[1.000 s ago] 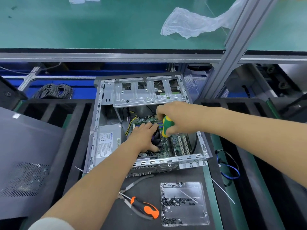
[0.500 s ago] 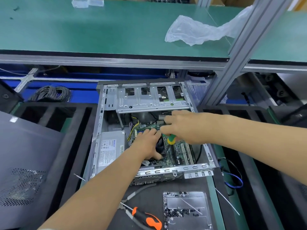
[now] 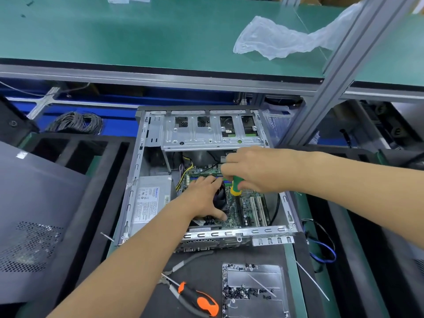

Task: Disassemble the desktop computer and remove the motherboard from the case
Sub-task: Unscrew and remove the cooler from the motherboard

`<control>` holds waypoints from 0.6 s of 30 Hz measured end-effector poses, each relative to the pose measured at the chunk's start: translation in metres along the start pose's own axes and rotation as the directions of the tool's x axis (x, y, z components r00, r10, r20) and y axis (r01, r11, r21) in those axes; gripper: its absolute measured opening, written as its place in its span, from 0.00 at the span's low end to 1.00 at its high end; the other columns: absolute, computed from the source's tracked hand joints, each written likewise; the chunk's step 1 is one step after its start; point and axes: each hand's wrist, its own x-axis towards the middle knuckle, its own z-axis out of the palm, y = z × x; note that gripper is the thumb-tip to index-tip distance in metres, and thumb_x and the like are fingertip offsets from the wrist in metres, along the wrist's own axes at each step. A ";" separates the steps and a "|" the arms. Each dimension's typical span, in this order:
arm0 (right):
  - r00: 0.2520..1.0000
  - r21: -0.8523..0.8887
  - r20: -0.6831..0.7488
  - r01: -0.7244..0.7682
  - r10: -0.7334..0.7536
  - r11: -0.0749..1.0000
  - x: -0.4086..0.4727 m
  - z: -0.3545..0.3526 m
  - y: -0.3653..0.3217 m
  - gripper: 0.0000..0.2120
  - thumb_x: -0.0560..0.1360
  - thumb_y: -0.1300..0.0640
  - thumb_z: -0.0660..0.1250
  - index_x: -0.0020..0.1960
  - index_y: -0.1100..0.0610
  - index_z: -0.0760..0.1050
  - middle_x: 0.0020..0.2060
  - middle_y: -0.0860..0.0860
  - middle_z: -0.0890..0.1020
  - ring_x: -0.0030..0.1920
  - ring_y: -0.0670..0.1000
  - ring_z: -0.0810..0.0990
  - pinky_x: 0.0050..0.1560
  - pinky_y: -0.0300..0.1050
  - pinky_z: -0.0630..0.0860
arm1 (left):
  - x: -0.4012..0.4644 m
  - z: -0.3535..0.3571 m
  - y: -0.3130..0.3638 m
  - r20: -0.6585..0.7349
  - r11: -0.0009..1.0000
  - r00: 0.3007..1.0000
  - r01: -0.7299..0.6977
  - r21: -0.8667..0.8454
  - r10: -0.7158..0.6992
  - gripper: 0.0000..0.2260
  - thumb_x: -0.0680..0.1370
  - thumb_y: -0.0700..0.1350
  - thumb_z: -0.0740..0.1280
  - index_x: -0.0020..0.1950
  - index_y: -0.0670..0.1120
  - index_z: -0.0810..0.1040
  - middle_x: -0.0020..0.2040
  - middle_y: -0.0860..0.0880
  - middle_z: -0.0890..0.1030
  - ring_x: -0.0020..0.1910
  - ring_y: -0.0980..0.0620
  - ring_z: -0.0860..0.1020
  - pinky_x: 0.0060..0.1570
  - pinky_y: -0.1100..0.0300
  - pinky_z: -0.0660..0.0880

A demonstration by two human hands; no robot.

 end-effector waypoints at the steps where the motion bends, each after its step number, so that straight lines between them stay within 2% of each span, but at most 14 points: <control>1: 1.000 0.056 -0.022 -0.002 0.003 0.998 0.000 0.000 -0.001 0.11 0.79 0.50 0.65 0.59 0.52 0.69 0.54 0.48 0.72 0.55 0.52 0.72 0.54 0.51 0.71 | -0.003 -0.001 0.001 -0.004 1.000 1.000 -0.009 -0.029 0.008 0.49 0.65 0.66 0.74 0.77 0.47 0.56 0.71 0.48 0.65 0.69 0.43 0.62 0.70 0.48 0.61; 3: 0.996 0.245 -0.040 -0.069 0.081 0.967 -0.001 0.002 -0.004 0.14 0.77 0.50 0.68 0.59 0.50 0.69 0.53 0.47 0.72 0.55 0.51 0.73 0.54 0.51 0.72 | -0.007 -0.003 0.001 -0.021 0.993 0.999 -0.028 -0.114 0.025 0.49 0.64 0.64 0.76 0.77 0.48 0.57 0.70 0.49 0.66 0.70 0.44 0.62 0.70 0.49 0.61; 4: 0.989 0.314 -0.019 -0.131 0.144 0.940 -0.001 0.003 -0.005 0.16 0.76 0.46 0.69 0.59 0.49 0.69 0.50 0.46 0.73 0.53 0.51 0.74 0.50 0.51 0.73 | -0.009 -0.006 0.000 -0.037 0.985 0.999 -0.034 -0.167 0.028 0.48 0.64 0.62 0.77 0.77 0.48 0.59 0.70 0.48 0.66 0.70 0.45 0.62 0.70 0.49 0.62; 6: 0.966 0.309 0.036 -0.256 0.258 0.916 0.000 0.005 -0.006 0.25 0.73 0.36 0.67 0.61 0.49 0.66 0.41 0.46 0.70 0.44 0.52 0.74 0.37 0.48 0.70 | -0.012 -0.014 -0.002 -0.082 0.966 0.996 -0.042 -0.255 0.021 0.44 0.65 0.58 0.78 0.76 0.48 0.62 0.70 0.48 0.68 0.69 0.47 0.65 0.68 0.51 0.66; 8: 0.943 0.220 0.068 -0.332 0.325 0.917 0.003 0.002 -0.005 0.30 0.71 0.30 0.64 0.61 0.51 0.67 0.36 0.46 0.65 0.40 0.54 0.73 0.36 0.47 0.69 | -0.015 -0.027 -0.007 -0.158 0.946 0.987 -0.058 -0.318 0.007 0.39 0.68 0.54 0.78 0.75 0.49 0.66 0.68 0.48 0.73 0.67 0.48 0.70 0.65 0.53 0.69; 10: 0.937 0.189 0.058 -0.348 0.344 0.918 0.005 -0.004 0.001 0.25 0.73 0.34 0.66 0.59 0.51 0.70 0.38 0.47 0.67 0.43 0.57 0.74 0.40 0.49 0.72 | -0.022 -0.043 -0.013 -0.232 0.896 0.973 -0.101 -0.432 -0.002 0.32 0.69 0.50 0.78 0.72 0.52 0.71 0.64 0.51 0.78 0.60 0.54 0.77 0.61 0.56 0.72; 12: 0.934 0.229 0.001 -0.348 0.358 0.909 0.007 -0.011 0.006 0.18 0.75 0.40 0.66 0.57 0.51 0.71 0.38 0.48 0.67 0.47 0.58 0.76 0.39 0.49 0.73 | -0.029 -0.058 -0.018 -0.286 0.810 0.958 -0.172 -0.561 0.006 0.26 0.70 0.46 0.78 0.66 0.56 0.77 0.58 0.55 0.81 0.53 0.59 0.80 0.56 0.60 0.75; 13: 0.928 0.263 -0.049 -0.344 0.368 0.902 0.009 -0.016 0.009 0.16 0.75 0.40 0.65 0.56 0.51 0.72 0.36 0.47 0.67 0.45 0.57 0.76 0.37 0.47 0.71 | -0.032 -0.064 -0.019 -0.304 0.770 0.953 -0.200 -0.605 0.009 0.23 0.70 0.44 0.77 0.62 0.59 0.78 0.56 0.56 0.82 0.51 0.61 0.81 0.55 0.62 0.76; 15: 0.906 0.355 -0.155 -0.322 0.395 0.878 0.014 -0.024 0.014 0.14 0.75 0.40 0.65 0.51 0.49 0.72 0.34 0.46 0.69 0.38 0.47 0.74 0.32 0.44 0.67 | -0.038 -0.072 -0.020 -0.337 0.711 0.941 -0.242 -0.660 0.008 0.21 0.71 0.41 0.77 0.55 0.64 0.79 0.51 0.56 0.83 0.48 0.62 0.81 0.52 0.67 0.76; 16: 0.892 0.402 -0.194 -0.307 0.408 0.863 0.017 -0.028 0.016 0.12 0.74 0.40 0.65 0.48 0.48 0.70 0.33 0.45 0.70 0.37 0.43 0.71 0.33 0.45 0.67 | -0.039 -0.074 -0.020 -0.354 0.702 0.935 -0.253 -0.666 0.000 0.20 0.71 0.41 0.77 0.52 0.65 0.79 0.49 0.56 0.84 0.46 0.61 0.82 0.51 0.69 0.76; 18: 0.871 0.458 -0.243 -0.285 0.427 0.842 0.026 -0.032 0.018 0.11 0.73 0.40 0.65 0.45 0.46 0.68 0.33 0.46 0.73 0.37 0.42 0.70 0.37 0.47 0.72 | -0.040 -0.077 -0.022 -0.380 0.714 0.924 -0.244 -0.656 -0.034 0.17 0.71 0.42 0.77 0.47 0.65 0.80 0.44 0.55 0.85 0.44 0.59 0.82 0.48 0.69 0.76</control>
